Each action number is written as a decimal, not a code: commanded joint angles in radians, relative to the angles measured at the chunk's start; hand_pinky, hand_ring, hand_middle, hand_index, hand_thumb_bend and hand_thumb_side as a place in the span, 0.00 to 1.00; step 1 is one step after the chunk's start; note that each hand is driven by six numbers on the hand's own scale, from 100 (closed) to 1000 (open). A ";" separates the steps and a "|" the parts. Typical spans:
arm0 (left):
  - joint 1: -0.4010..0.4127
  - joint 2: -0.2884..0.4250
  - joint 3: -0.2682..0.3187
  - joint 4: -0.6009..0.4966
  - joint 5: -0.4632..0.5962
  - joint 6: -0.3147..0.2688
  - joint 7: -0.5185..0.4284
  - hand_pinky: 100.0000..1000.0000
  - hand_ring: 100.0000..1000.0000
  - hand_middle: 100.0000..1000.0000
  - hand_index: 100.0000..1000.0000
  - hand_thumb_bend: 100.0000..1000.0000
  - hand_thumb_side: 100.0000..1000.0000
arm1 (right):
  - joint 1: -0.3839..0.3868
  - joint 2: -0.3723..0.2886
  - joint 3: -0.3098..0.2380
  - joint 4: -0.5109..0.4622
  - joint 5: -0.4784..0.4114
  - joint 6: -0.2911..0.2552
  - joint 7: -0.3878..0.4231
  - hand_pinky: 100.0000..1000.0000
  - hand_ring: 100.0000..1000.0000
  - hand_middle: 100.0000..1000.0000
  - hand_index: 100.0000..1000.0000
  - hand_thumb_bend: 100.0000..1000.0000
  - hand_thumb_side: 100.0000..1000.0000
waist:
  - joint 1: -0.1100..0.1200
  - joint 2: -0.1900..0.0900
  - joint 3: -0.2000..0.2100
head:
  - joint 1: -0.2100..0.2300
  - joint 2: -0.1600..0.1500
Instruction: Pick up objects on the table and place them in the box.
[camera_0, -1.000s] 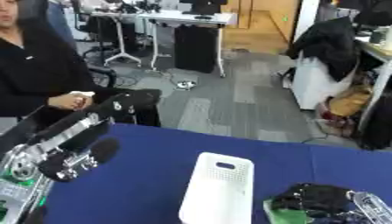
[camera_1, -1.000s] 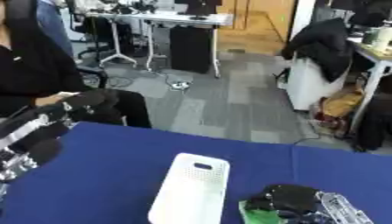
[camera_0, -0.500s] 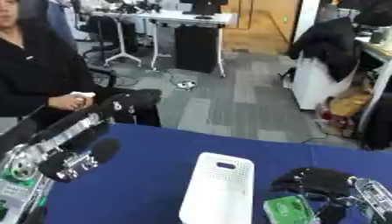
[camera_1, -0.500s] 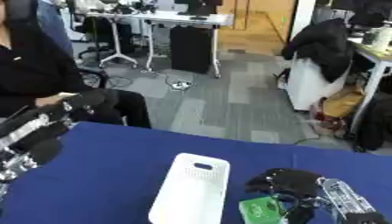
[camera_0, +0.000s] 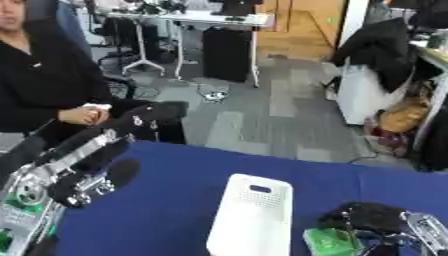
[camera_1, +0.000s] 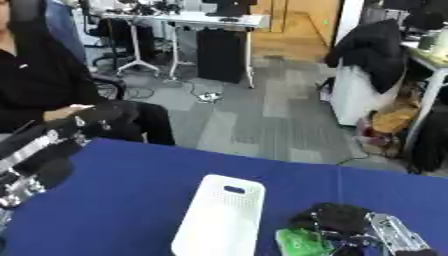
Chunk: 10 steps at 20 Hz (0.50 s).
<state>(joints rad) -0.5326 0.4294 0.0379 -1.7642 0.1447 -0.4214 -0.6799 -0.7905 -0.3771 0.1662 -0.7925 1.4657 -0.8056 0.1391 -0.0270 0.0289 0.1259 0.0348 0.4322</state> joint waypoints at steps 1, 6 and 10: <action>-0.021 0.006 -0.001 -0.016 -0.001 -0.226 -0.227 0.99 1.00 1.00 1.00 0.00 0.86 | -0.026 -0.009 -0.008 0.006 0.029 -0.002 -0.026 0.83 0.85 0.90 0.95 0.62 1.00 | 0.002 -0.009 0.002 | -0.007 -0.018; -0.022 0.006 -0.002 -0.016 -0.001 -0.227 -0.227 0.99 1.00 1.00 1.00 0.00 0.86 | -0.027 -0.005 -0.007 0.015 0.055 -0.002 -0.048 0.83 0.85 0.90 0.95 0.61 1.00 | 0.003 -0.010 0.002 | -0.007 -0.021; -0.022 0.005 -0.001 -0.017 -0.002 -0.226 -0.227 0.99 1.00 1.00 1.00 0.00 0.86 | -0.029 -0.002 -0.016 0.021 0.063 0.007 -0.064 0.82 0.85 0.90 0.96 0.61 1.00 | 0.003 -0.009 0.002 | -0.004 -0.021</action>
<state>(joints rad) -0.5328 0.4293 0.0344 -1.7644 0.1444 -0.4213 -0.6799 -0.7981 -0.3701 0.1573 -0.7701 1.5207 -0.8015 0.0816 -0.0270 0.0289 0.1262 0.0348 0.4238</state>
